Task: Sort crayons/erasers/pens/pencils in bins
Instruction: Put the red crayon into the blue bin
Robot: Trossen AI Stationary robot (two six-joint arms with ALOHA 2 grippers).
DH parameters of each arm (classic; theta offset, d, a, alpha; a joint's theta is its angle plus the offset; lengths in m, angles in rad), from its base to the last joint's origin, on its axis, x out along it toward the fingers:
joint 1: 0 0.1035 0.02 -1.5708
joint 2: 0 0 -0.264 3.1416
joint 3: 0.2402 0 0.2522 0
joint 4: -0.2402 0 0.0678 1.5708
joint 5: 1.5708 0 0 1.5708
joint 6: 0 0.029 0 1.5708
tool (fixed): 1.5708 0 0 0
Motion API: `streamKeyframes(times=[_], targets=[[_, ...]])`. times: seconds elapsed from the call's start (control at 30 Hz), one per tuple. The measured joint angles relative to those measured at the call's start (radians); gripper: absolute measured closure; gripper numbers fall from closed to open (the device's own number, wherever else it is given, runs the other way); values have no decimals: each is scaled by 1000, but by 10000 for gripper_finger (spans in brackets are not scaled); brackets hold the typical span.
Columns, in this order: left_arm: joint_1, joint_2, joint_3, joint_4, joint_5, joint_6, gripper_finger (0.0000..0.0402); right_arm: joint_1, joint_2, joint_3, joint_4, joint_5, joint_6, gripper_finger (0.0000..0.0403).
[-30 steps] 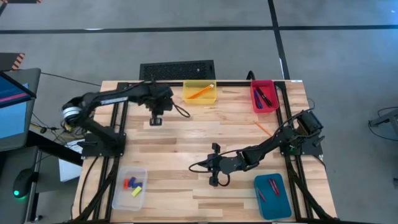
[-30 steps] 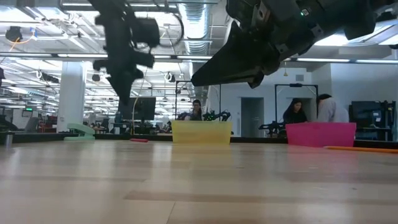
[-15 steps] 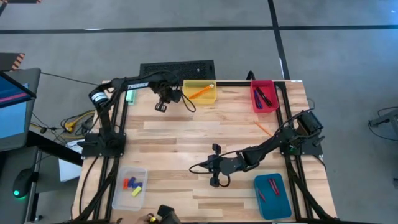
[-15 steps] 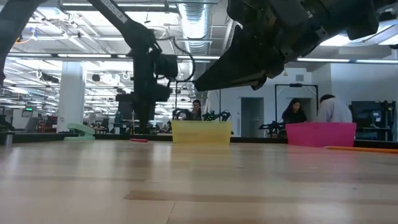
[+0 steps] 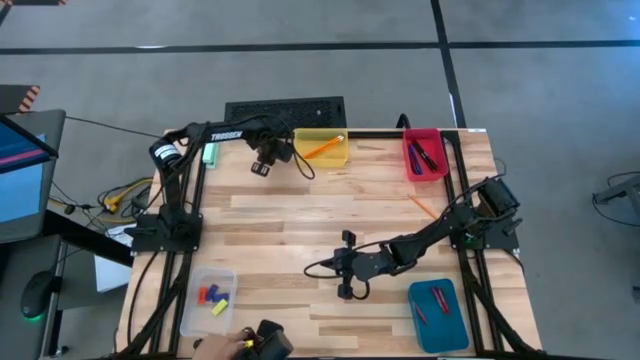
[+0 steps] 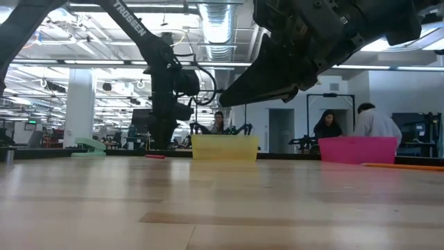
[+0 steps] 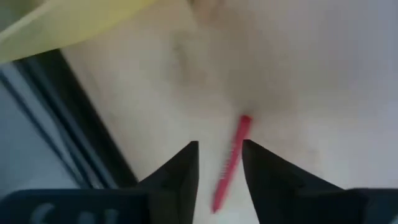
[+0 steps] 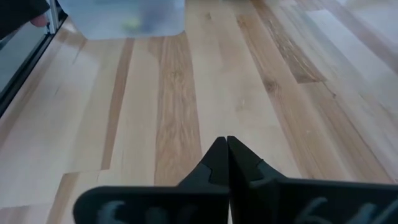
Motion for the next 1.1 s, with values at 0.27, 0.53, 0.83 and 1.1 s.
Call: streamKeyframes(times=[0.27, 0.53, 0.83, 1.1], targets=[[1, 53, -3, -9, -56, 13, 276, 0, 0, 0, -2, 0, 1, 397], [0, 94, 2, -13, -72, 27, 288, 0, 0, 0, -8, 0, 3, 400], [-4, 100, -6, -39, -46, 42, 387, 0, 0, 0, -9, 1, 2, 400], [-43, 103, 5, -61, -119, 60, 385, 0, 0, 0, -8, 1, 1, 397]])
